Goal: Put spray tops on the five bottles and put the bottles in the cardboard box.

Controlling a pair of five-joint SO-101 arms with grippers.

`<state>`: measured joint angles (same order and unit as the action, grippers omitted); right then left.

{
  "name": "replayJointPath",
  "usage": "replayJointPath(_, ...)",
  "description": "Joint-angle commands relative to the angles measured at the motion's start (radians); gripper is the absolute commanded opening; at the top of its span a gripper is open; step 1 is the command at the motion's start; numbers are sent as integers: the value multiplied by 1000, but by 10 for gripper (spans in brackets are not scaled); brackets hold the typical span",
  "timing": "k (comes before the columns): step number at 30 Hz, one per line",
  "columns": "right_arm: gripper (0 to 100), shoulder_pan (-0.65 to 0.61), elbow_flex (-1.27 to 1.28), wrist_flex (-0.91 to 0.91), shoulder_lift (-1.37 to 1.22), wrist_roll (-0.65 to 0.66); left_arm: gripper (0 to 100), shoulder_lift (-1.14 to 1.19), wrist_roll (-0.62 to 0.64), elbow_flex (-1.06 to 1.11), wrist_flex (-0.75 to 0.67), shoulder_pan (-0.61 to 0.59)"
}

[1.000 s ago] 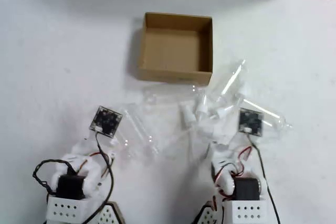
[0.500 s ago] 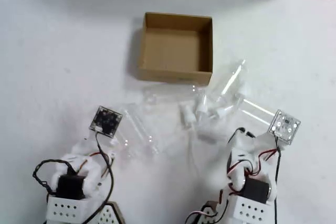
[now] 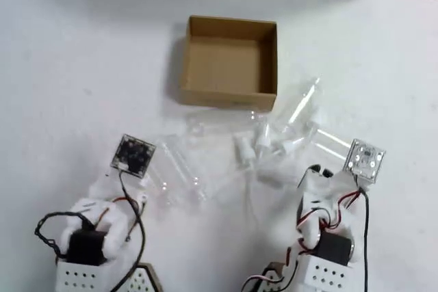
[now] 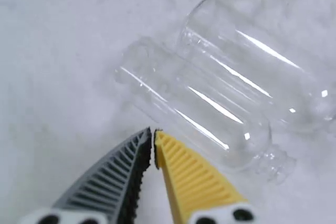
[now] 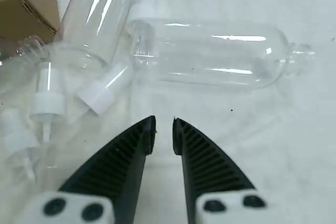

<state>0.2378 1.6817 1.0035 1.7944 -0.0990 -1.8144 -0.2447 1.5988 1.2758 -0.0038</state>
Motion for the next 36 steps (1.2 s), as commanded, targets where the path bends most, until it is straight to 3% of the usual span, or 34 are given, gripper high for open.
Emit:
replayJointPath(1, 35, 10, 9, -19, 7, 14, 63, -8, -198, -84, -49, -5)
replayJointPath(6, 35, 10, 9, -18, 7, 15, 201, -8, -463, -92, -40, -12)
replayJointPath(11, 32, 10, 9, -15, 2, 120, 194, -8, -761, -95, -8, -4)
replayJointPath(15, 31, 10, 9, 10, 5, 181, 207, -5, -850, -170, -3, -2)
replayJointPath(19, 31, 10, 9, 12, 5, 184, 316, -5, -896, -308, 83, 22)
replayJointPath(21, 31, 10, 9, 12, 5, 184, 353, -5, -976, -374, 153, 53)
replayJointPath(26, 32, 10, 9, 12, 5, 184, 347, -4, -1287, -451, 261, 101)
replayJointPath(31, 34, 8, 9, 7, 5, 184, 227, -4, -1605, -388, 273, 99)
replayJointPath(36, 35, 4, 9, 5, 5, 186, 207, -4, -1663, -247, 68, 99)
